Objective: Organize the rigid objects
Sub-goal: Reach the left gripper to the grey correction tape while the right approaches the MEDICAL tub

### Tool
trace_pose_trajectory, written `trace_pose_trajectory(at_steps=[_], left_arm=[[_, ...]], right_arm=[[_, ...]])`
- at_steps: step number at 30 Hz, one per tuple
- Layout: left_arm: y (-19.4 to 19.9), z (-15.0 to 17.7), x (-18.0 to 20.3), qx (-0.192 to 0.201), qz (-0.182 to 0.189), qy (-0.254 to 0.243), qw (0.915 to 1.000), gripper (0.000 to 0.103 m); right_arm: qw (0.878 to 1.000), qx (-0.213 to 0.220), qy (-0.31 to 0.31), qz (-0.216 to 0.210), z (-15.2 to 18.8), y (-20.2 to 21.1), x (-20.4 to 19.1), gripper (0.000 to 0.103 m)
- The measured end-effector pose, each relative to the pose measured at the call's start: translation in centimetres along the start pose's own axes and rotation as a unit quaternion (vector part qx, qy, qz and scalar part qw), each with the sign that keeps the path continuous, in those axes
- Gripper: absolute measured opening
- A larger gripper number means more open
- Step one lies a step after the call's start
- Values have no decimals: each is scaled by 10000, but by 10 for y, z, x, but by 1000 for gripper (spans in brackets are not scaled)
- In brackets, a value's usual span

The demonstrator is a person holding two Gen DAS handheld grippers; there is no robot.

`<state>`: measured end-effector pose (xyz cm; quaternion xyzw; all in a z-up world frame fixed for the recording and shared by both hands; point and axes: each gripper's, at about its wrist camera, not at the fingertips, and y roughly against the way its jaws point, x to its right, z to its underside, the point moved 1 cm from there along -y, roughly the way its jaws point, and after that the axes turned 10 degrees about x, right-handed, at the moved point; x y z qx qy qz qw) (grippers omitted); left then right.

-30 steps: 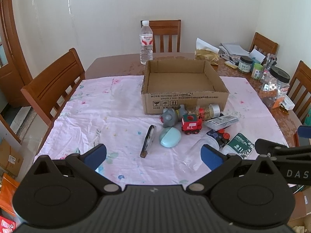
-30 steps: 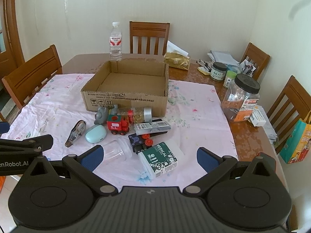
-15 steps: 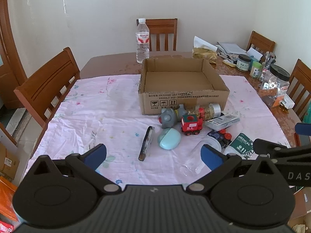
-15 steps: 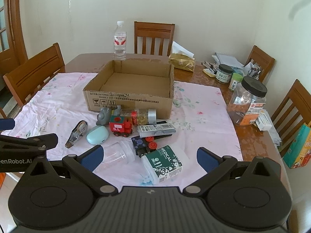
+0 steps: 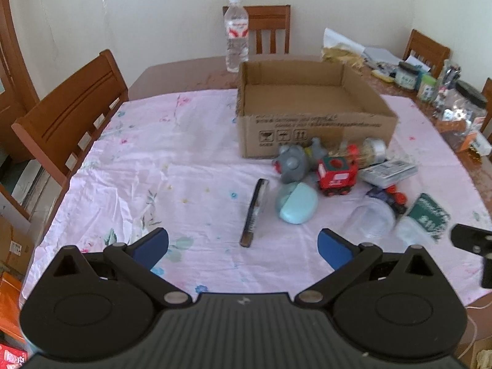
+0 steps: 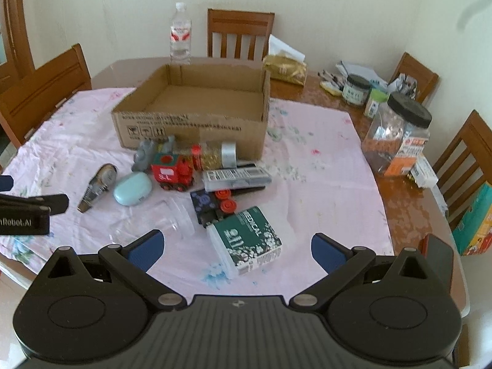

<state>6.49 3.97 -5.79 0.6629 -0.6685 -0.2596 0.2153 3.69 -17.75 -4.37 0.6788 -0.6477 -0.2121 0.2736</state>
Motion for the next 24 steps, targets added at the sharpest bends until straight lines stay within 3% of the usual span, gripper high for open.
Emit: trace_pose_trajectory(at_steps=[17, 24], left_arm=[[-81, 18, -15, -696, -202, 46, 9974, 103], [-96, 15, -33, -760, -396, 156, 9962, 103]], right_arm=[[9991, -412, -101, -53, 13, -49, 9, 103], [9981, -552, -260, 5, 15, -60, 18, 103]])
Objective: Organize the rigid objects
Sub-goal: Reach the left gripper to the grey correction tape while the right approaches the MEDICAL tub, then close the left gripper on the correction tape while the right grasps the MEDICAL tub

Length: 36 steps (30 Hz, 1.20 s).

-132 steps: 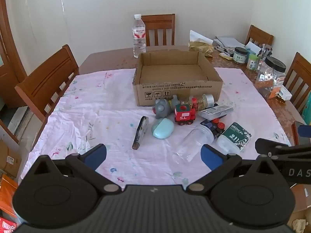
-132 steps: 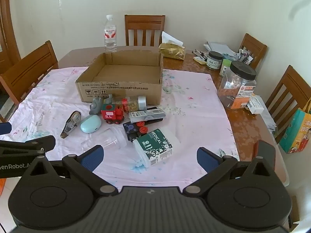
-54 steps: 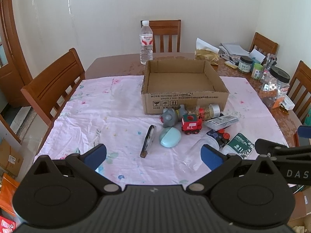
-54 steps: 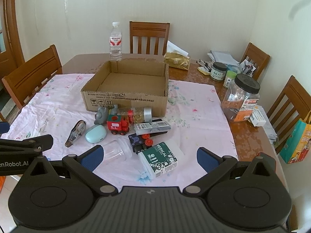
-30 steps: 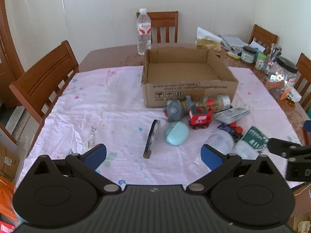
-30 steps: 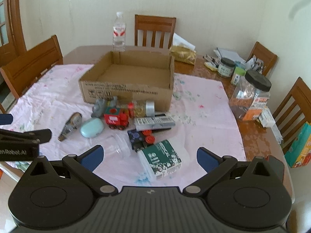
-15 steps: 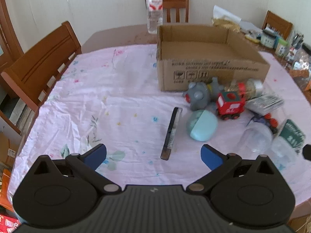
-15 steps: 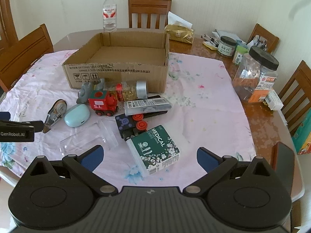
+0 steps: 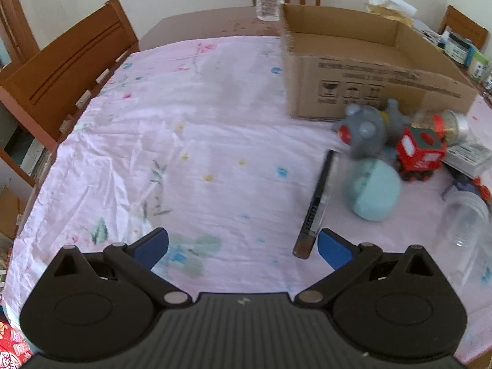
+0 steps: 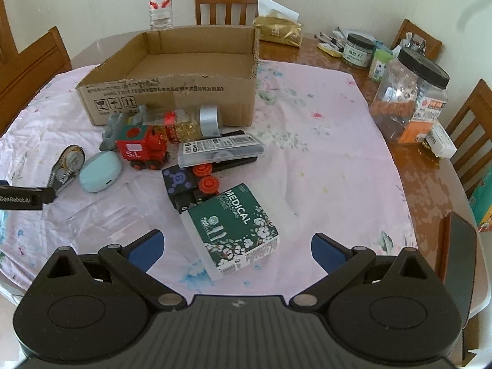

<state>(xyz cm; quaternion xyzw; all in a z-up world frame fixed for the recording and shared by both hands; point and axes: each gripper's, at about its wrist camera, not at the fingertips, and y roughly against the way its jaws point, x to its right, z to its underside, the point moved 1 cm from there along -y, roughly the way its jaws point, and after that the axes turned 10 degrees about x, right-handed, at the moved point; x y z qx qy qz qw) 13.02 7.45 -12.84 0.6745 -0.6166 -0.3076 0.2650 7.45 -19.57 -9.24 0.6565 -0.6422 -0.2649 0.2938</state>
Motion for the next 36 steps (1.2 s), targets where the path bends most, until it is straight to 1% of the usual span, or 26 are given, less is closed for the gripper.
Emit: trace_pose_trajectory(at_steps=[6, 11, 13, 16, 17, 21, 24, 25, 29, 33, 36], left_arm=[[-10, -10, -15, 14, -360, 99, 9993, 102], [-9, -25, -11, 162, -127, 227, 9995, 102], [-12, -35, -4, 233, 90, 307, 9992, 103], [-22, -48, 11, 329, 273, 306, 9986, 103], [-27, -51, 17, 295, 310, 269, 9987, 103], [-48, -51, 30, 127, 306, 141, 9994, 103], [-56, -44, 32, -25, 230, 51, 9997, 103], [-56, -42, 29, -7, 263, 97, 9996, 103], [-50, -37, 17, -68, 160, 108, 9998, 103], [-43, -28, 1, -206, 223, 299, 9991, 103], [-37, -21, -4, -230, 225, 387, 9987, 103]], right_arm=[[10000, -33, 10, 34, -3, -5, 3, 103], [10000, -32, -1, -7, -6, -6, 5, 103], [10000, -22, -1, -15, -7, -6, 6, 103], [10000, -16, -34, -65, -8, -7, 7, 103], [10000, -16, -37, -78, -8, -7, 7, 103], [9999, -43, -3, -125, -9, -9, 6, 103], [9998, -34, 55, -203, -10, -11, 6, 103], [9996, -38, 88, -247, -11, -12, 5, 103], [9982, -68, 345, -488, -11, -16, 4, 103], [9928, -208, 913, -744, -7, -21, 2, 103], [9880, -305, 1298, -783, -1, -32, 2, 103]])
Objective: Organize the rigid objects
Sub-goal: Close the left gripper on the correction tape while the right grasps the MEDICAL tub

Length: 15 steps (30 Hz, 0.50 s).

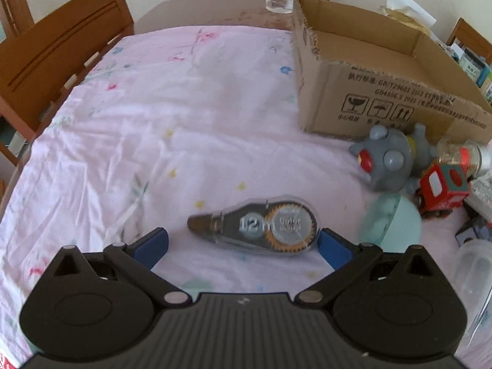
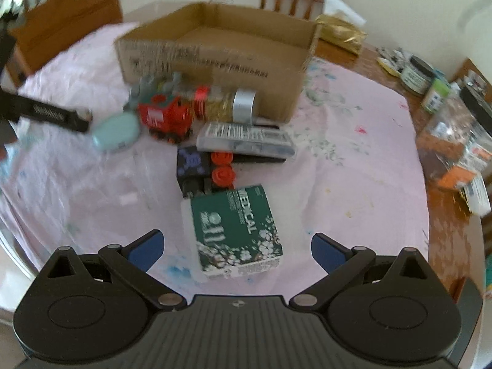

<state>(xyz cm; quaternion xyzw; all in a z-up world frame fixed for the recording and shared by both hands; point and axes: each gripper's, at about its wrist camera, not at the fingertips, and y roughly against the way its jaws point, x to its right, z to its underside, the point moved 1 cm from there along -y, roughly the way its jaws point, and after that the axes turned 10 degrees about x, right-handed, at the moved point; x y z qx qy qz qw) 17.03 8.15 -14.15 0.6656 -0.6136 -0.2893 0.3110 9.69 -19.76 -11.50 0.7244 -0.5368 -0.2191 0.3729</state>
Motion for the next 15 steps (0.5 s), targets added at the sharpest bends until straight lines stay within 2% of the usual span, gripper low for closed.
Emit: trace_pose_trajectory(at_steps=[5, 9, 15], left_arm=[[6, 6, -1, 6, -5, 25, 10000, 103], [8, 7, -2, 88, -14, 41, 10000, 103], [10, 10, 2, 251, -113, 139, 9995, 103]], right_arm=[[9995, -298, 105, 1, 7, -28, 8, 103], [9987, -285, -338, -251, 7, -36, 27, 103], [9993, -14, -308, -214, 11, -38, 32, 103]])
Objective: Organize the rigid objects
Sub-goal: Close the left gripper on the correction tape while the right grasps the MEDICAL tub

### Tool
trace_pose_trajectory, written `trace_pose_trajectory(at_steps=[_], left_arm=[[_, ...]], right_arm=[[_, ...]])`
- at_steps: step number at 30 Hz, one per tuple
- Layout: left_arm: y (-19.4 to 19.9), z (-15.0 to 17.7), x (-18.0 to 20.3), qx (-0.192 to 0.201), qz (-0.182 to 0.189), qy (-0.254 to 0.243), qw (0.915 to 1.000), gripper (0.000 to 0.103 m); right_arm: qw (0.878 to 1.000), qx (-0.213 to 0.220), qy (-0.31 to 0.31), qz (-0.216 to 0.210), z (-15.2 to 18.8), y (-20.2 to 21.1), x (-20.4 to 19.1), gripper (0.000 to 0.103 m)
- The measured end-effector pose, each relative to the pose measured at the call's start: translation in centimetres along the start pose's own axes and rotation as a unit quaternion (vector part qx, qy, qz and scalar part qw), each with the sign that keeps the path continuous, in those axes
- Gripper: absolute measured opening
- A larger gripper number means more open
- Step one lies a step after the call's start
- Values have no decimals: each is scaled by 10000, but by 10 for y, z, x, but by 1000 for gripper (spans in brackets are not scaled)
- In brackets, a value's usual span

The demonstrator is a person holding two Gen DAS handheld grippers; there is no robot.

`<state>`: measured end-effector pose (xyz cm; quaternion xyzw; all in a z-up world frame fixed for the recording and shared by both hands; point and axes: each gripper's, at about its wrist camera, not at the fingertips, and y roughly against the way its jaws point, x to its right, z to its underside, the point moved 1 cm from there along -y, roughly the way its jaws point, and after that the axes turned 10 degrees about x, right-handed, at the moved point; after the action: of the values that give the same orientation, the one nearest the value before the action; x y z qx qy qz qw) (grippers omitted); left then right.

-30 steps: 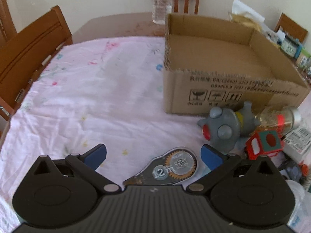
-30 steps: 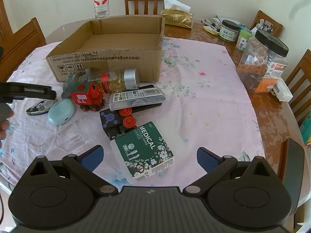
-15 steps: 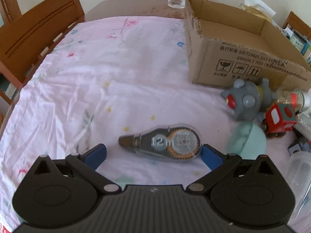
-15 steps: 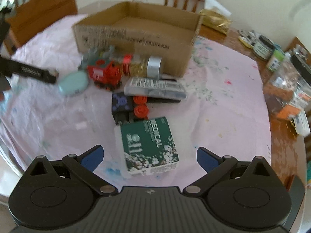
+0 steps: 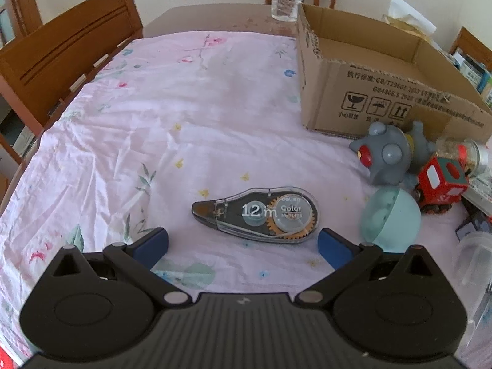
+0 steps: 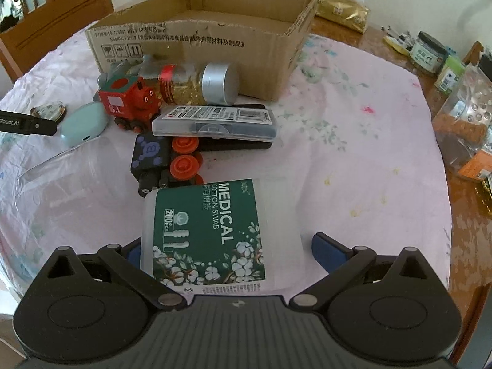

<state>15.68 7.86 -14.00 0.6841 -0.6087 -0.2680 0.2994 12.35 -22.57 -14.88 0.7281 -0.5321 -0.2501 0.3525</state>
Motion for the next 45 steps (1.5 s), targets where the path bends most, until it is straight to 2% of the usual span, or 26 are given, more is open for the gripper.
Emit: trace_pose_trajectory(at_steps=[6, 11, 19, 26, 31, 45], left_arm=[[2, 3, 10, 279, -145, 126, 9994, 103], [0, 3, 11, 515, 51, -65, 9986, 103], [-3, 4, 8, 659, 332, -327, 9967, 103], [-4, 2, 6, 634, 332, -346, 9968, 103], [-1, 3, 4, 683, 346, -342, 9965, 90], [-1, 2, 3, 639, 348, -352, 9967, 90]], right_arm=[[9998, 173, -64, 64, 6, 3, -1, 103], [9999, 142, -62, 72, 4, 2, -2, 103], [9999, 132, -65, 72, 4, 1, -2, 103], [9999, 112, -71, 78, 3, 1, -2, 103], [9999, 95, -77, 84, 3, 1, -2, 103], [9997, -170, 58, 148, -7, -1, -11, 103]])
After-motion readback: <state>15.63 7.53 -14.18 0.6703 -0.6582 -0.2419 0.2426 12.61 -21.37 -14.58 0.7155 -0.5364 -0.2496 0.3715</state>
